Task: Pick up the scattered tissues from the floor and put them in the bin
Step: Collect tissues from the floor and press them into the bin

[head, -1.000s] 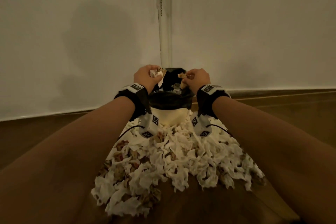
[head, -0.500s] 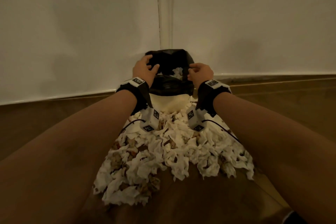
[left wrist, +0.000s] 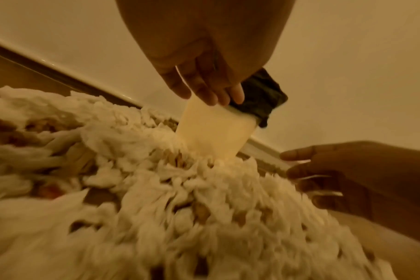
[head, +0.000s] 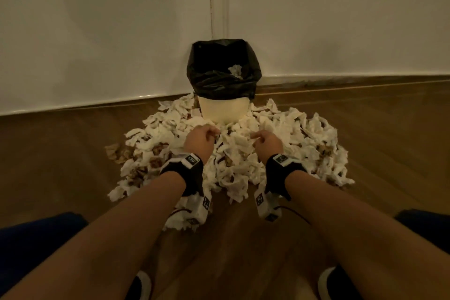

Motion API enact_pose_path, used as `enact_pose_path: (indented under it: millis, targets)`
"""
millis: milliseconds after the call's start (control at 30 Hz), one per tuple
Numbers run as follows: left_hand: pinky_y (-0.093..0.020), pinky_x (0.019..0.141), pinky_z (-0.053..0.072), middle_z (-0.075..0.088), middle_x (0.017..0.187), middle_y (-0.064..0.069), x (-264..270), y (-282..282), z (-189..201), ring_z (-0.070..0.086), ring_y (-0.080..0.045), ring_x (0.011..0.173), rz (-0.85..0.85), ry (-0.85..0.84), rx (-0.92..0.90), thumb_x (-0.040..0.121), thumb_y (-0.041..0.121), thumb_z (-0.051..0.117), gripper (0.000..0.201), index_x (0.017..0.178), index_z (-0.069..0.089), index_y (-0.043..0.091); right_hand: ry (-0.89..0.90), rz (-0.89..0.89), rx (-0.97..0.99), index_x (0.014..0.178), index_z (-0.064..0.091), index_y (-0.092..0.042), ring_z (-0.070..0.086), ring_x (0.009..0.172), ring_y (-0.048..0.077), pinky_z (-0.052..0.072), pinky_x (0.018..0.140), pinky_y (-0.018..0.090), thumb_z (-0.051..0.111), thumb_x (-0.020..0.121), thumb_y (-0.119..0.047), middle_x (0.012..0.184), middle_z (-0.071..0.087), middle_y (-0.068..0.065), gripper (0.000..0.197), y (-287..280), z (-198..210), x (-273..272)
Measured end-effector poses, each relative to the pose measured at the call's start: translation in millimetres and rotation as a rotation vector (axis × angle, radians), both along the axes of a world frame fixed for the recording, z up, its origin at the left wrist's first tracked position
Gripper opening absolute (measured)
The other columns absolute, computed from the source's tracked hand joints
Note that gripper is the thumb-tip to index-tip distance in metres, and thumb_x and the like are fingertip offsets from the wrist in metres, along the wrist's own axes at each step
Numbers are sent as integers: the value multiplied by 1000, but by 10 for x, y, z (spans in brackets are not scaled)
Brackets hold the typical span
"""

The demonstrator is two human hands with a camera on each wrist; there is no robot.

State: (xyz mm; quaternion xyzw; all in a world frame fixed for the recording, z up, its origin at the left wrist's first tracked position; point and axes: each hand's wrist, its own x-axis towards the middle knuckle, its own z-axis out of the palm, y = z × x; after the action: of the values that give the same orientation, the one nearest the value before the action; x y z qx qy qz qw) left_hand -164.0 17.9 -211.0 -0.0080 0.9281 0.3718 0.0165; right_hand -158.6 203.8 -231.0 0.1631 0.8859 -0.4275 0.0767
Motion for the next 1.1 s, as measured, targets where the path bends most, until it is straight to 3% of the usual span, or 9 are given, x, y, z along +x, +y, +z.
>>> enact_pose_path:
  millis: [67, 167, 233, 333, 600, 733, 833, 1000, 1100]
  targets:
    - [-30, 79, 48, 63, 112, -6, 154, 15, -167, 59, -23, 95, -95, -50, -107, 94, 11, 42, 25, 103, 64, 18, -48, 108, 100, 110, 61, -17, 56, 88, 25, 47, 73, 33, 38, 95, -12, 119, 61, 13, 28, -53, -145, 185]
    - [-35, 87, 47, 58, 118, -2, 362, 40, -402, 57, -22, 102, -311, -147, -423, 94, 13, 42, 27, 109, 61, 24, -162, 353, 353, 130, 46, -15, 41, 124, 31, 42, 98, 42, 47, 94, -20, 138, 41, 13, 37, -116, -376, 432]
    - [-39, 98, 38, 56, 118, -1, 480, 71, -521, 54, -22, 109, -456, -190, -683, 93, 14, 45, 27, 112, 58, 26, -183, 432, 478, 132, 40, -16, 33, 127, 32, 39, 100, 43, 51, 92, -25, 138, 35, 12, 42, -147, -486, 603]
    - [-43, 104, 30, 57, 115, -3, 576, 77, -653, 51, -24, 112, -528, -217, -839, 92, 15, 45, 26, 114, 57, 25, -161, 487, 532, 132, 36, -14, 31, 127, 31, 35, 102, 40, 57, 88, -31, 137, 33, 11, 52, -187, -619, 778]
    - [-40, 99, 33, 47, 126, -1, 658, 29, -819, 41, -23, 120, -353, -194, -635, 90, 14, 49, 33, 120, 50, 26, -177, 542, 514, 144, 24, -20, 31, 131, 34, 36, 103, 42, 63, 83, -45, 146, 26, 10, 77, -307, -829, 871]
    - [-39, 95, 37, 50, 123, 2, 669, 33, -823, 45, -22, 117, -154, -151, -496, 88, 18, 51, 29, 114, 54, 29, -263, 609, 529, 138, 36, -22, 26, 134, 34, 37, 105, 45, 62, 85, -41, 150, 18, 8, 62, -308, -897, 884]
    - [-39, 92, 38, 50, 121, 0, 667, 19, -807, 45, -23, 115, -64, -146, -419, 89, 19, 50, 23, 109, 57, 28, -296, 553, 479, 131, 46, -18, 29, 132, 33, 42, 101, 45, 59, 89, -29, 146, 22, 5, 45, -251, -955, 965]
    - [-38, 93, 40, 46, 126, -1, 655, 12, -852, 45, -22, 117, -161, -137, -431, 89, 13, 51, 25, 109, 58, 25, -338, 355, 433, 124, 50, -6, 42, 123, 27, 44, 96, 37, 47, 95, -16, 138, 35, 10, 30, -117, -976, 1068]
    - [-39, 99, 41, 36, 140, -2, 668, 40, -948, 40, -26, 124, -375, -182, -481, 89, 9, 49, 42, 126, 51, 28, -276, 248, 388, 128, 44, -8, 48, 118, 29, 45, 91, 37, 41, 94, -2, 134, 43, 12, 35, -75, -960, 1096]
